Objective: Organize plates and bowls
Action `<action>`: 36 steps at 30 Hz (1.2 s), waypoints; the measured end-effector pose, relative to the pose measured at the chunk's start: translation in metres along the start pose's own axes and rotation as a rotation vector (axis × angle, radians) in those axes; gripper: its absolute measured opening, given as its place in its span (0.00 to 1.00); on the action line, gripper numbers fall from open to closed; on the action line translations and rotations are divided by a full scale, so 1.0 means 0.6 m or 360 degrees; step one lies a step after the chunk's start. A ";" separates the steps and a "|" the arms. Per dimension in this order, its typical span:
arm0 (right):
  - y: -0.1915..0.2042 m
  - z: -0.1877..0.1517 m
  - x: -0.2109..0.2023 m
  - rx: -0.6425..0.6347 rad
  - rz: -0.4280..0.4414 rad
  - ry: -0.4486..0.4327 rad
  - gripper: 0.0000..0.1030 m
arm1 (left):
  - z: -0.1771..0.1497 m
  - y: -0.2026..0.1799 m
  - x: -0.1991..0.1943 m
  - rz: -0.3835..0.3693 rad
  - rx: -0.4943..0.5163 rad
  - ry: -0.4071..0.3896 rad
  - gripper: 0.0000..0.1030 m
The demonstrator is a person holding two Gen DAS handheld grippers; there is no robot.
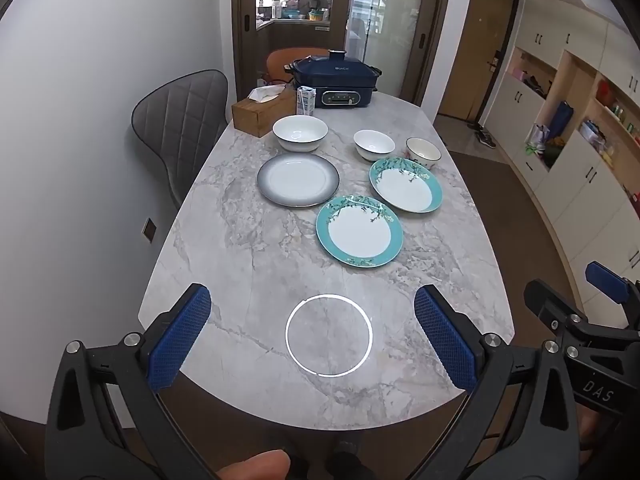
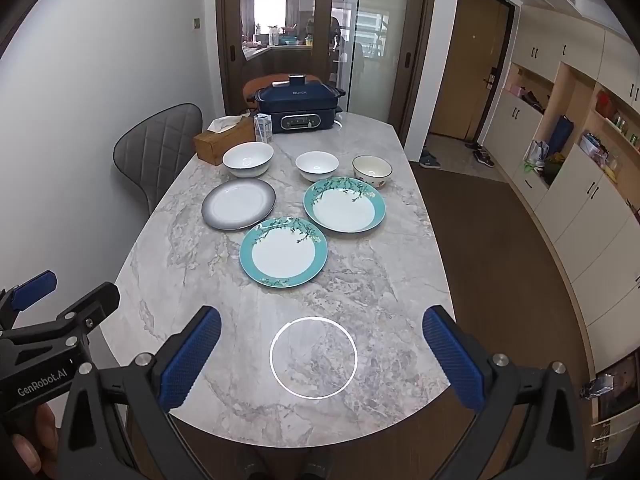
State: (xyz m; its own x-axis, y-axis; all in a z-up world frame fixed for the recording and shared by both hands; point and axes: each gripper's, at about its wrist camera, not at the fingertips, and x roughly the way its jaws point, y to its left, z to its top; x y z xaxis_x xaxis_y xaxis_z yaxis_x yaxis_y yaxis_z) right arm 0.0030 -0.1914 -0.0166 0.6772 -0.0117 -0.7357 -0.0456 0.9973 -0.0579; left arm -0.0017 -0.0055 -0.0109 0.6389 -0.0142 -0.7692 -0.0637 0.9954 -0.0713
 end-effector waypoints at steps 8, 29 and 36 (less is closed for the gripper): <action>-0.001 -0.001 0.002 -0.0002 0.0000 0.0004 1.00 | 0.000 0.006 0.006 -0.0002 -0.0007 0.0007 1.00; -0.002 -0.004 0.004 -0.0001 0.0003 0.0006 1.00 | -0.001 0.006 0.007 -0.0005 -0.0007 0.0013 1.00; -0.001 -0.005 0.004 0.0000 0.0003 0.0007 1.00 | -0.006 0.004 0.008 -0.0001 -0.0007 0.0013 1.00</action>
State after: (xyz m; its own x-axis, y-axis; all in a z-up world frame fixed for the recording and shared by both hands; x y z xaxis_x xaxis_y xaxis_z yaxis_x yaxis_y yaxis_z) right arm 0.0028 -0.1925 -0.0204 0.6738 -0.0099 -0.7388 -0.0472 0.9973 -0.0564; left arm -0.0015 -0.0032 -0.0168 0.6326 -0.0156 -0.7743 -0.0665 0.9950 -0.0744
